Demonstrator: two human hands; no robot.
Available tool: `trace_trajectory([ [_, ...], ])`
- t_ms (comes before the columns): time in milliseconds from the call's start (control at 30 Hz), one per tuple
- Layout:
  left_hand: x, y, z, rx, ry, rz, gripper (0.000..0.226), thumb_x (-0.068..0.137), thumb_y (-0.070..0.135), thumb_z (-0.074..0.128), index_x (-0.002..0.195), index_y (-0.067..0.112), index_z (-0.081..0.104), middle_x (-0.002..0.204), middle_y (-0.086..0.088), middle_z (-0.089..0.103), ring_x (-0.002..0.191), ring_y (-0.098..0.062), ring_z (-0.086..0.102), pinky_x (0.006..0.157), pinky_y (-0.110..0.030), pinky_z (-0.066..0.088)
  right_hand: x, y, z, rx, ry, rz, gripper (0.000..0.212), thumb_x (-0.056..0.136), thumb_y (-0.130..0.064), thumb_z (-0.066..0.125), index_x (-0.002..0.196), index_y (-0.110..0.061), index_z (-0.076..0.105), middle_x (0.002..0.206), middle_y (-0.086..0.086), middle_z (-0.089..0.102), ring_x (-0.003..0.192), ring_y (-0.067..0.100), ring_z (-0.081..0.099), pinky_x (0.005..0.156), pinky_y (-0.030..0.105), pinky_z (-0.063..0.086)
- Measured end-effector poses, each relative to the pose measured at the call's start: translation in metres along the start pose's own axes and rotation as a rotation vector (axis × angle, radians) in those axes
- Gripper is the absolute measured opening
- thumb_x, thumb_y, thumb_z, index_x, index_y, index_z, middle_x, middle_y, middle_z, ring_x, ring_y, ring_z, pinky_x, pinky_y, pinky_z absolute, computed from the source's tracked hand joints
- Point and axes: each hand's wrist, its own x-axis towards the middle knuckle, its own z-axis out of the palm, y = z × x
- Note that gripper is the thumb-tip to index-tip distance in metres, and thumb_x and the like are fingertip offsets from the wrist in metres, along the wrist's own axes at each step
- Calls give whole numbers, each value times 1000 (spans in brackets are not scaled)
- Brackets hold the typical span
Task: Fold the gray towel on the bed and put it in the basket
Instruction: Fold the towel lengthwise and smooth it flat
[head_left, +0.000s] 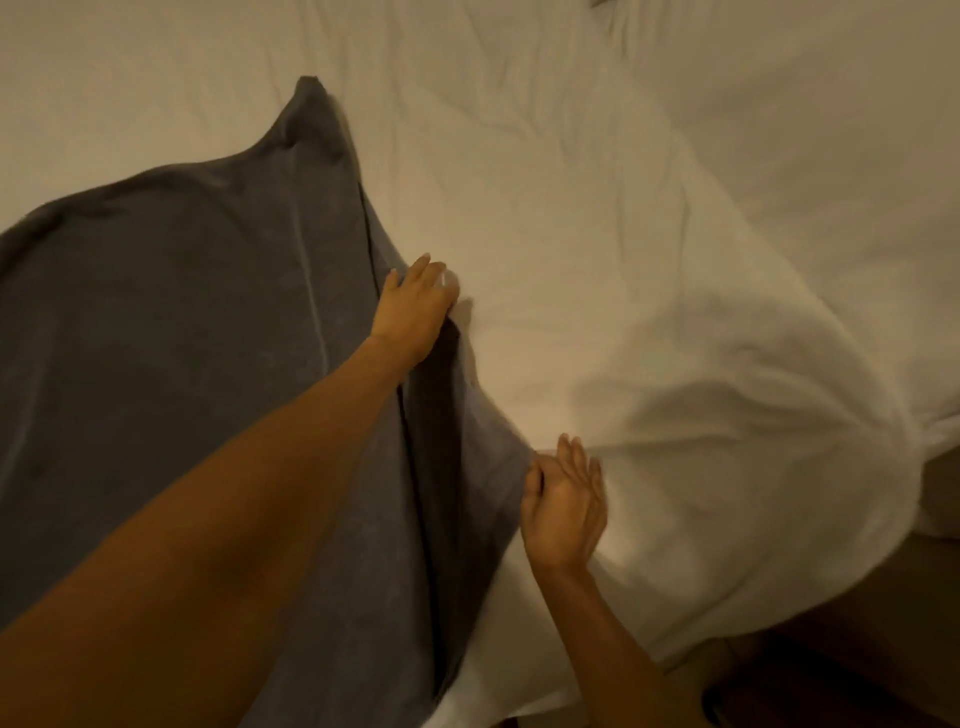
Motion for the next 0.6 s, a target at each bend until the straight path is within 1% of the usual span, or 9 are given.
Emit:
trace_trajectory([
  [67, 10, 11, 0, 47, -12, -15, 39, 88, 2, 57, 126, 10, 50, 153, -14, 25, 145, -32, 13, 112, -50, 26, 8, 23, -15, -76, -24, 40, 42, 83, -24, 34, 84, -8, 73, 114, 19, 66, 111, 31, 61, 105, 34, 25],
  [167, 25, 33, -1, 83, 0, -31, 45, 86, 3, 60, 129, 11, 49, 153, -13, 22, 144, -32, 12, 110, -53, 26, 24, 53, -35, -135, -6, 83, 44, 85, -26, 31, 82, -9, 71, 116, 18, 65, 116, 28, 58, 107, 35, 27],
  [267, 45, 61, -5, 70, 32, -25, 45, 82, 1, 63, 125, 9, 50, 152, -13, 23, 143, -31, 15, 111, -56, 24, 38, 72, -48, -152, 47, 127, 29, 85, -18, 44, 79, -6, 70, 117, 22, 64, 117, 31, 57, 107, 38, 30],
  [333, 61, 81, -8, 23, 73, -5, 41, 82, 2, 64, 121, 9, 52, 151, -13, 24, 142, -32, 17, 110, -55, 27, 46, 84, -56, -196, 31, 161, 19, 88, -14, 54, 85, -4, 71, 123, 22, 60, 122, 31, 53, 110, 38, 27],
  [367, 70, 92, -10, 5, 93, 19, 39, 84, 4, 63, 121, 9, 52, 151, -12, 24, 142, -32, 18, 110, -55, 28, 50, 92, -60, -218, 13, 191, 18, 89, -14, 56, 89, -4, 71, 126, 22, 58, 124, 30, 50, 111, 38, 25],
  [433, 84, 116, -9, -24, 116, 86, 37, 86, 6, 62, 122, 9, 51, 151, -13, 24, 141, -33, 20, 109, -54, 31, 53, 109, -66, -250, -9, 256, 20, 89, -16, 54, 95, -5, 70, 126, 18, 59, 125, 29, 49, 112, 39, 22],
  [533, 88, 143, 5, -69, 105, 149, 35, 90, 8, 56, 125, 6, 49, 152, -15, 24, 140, -33, 22, 107, -50, 35, 43, 134, -65, -257, 22, 280, 21, 88, -18, 52, 88, -5, 69, 117, 17, 63, 117, 32, 53, 109, 46, 33],
  [600, 81, 148, 20, -99, 87, 158, 35, 91, 5, 52, 126, 6, 48, 151, -16, 25, 140, -34, 23, 107, -48, 35, 32, 142, -58, -259, 16, 269, 36, 89, -24, 38, 87, -6, 69, 119, 19, 63, 119, 34, 53, 108, 48, 33],
])
